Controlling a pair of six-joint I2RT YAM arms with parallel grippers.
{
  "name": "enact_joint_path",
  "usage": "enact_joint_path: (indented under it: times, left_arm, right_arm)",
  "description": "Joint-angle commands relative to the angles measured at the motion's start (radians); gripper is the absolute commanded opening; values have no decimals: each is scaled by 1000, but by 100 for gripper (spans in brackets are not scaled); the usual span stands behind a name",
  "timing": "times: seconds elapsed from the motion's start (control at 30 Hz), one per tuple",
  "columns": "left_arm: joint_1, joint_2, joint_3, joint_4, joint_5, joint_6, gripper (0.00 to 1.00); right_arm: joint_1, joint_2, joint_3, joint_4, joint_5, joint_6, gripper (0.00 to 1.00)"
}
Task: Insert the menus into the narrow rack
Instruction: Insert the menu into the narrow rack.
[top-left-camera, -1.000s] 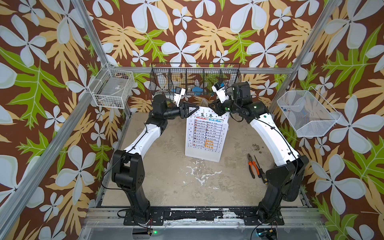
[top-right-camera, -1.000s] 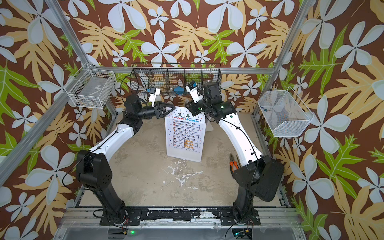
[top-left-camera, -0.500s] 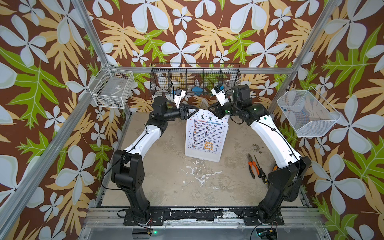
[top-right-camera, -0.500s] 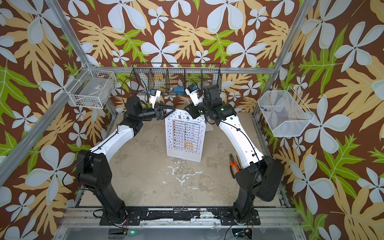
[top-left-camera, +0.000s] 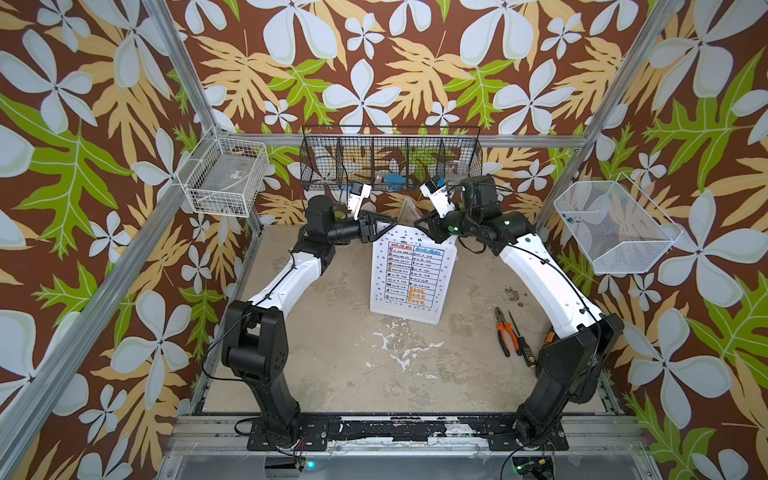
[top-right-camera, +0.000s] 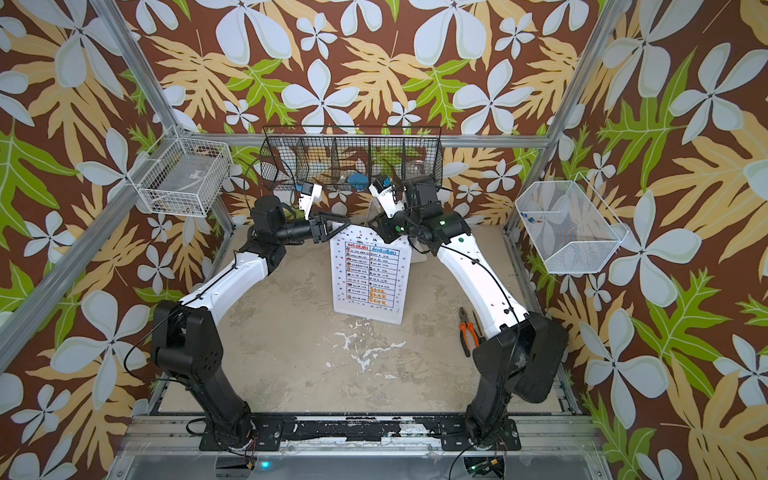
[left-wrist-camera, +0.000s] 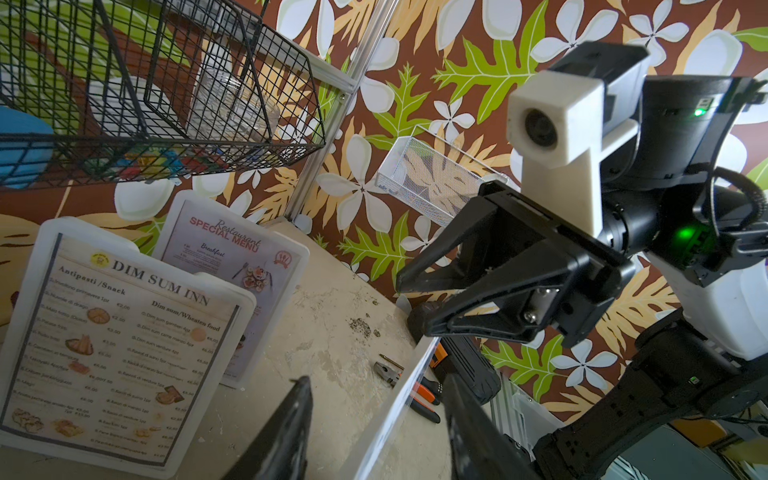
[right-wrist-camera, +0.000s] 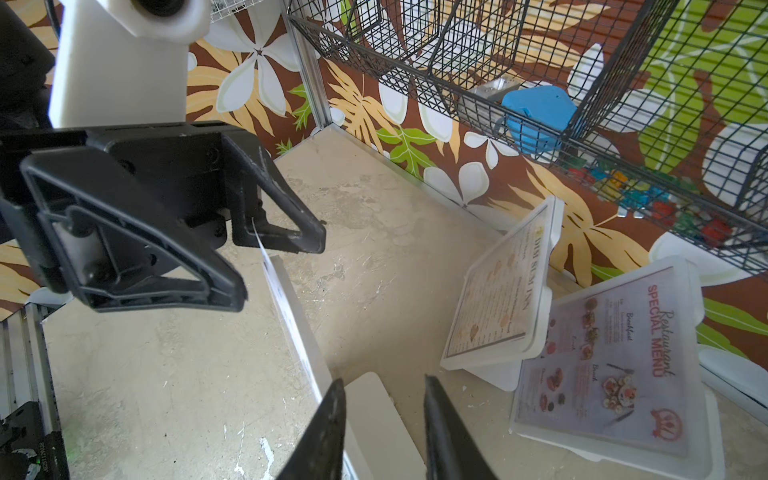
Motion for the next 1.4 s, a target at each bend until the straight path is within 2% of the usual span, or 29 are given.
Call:
enact_joint_path:
  times: [0.0,0.57,0.9,1.37]
  left_arm:
    - [1,-14,-5,33,2,7,52]
    - [2,-26,-41,44,1,7,52]
    - [2,-29,-37,42,0,8,52]
    - [2,-31,-48,44,3,11,52]
  right_arm:
    - [0,-11,-8,28,-9,10,33]
    - [3,-31,-76,46,-17,15,33]
    - [4,3,30,7,2,7,33]
    - [4,9,-15,-1,-1,8,33]
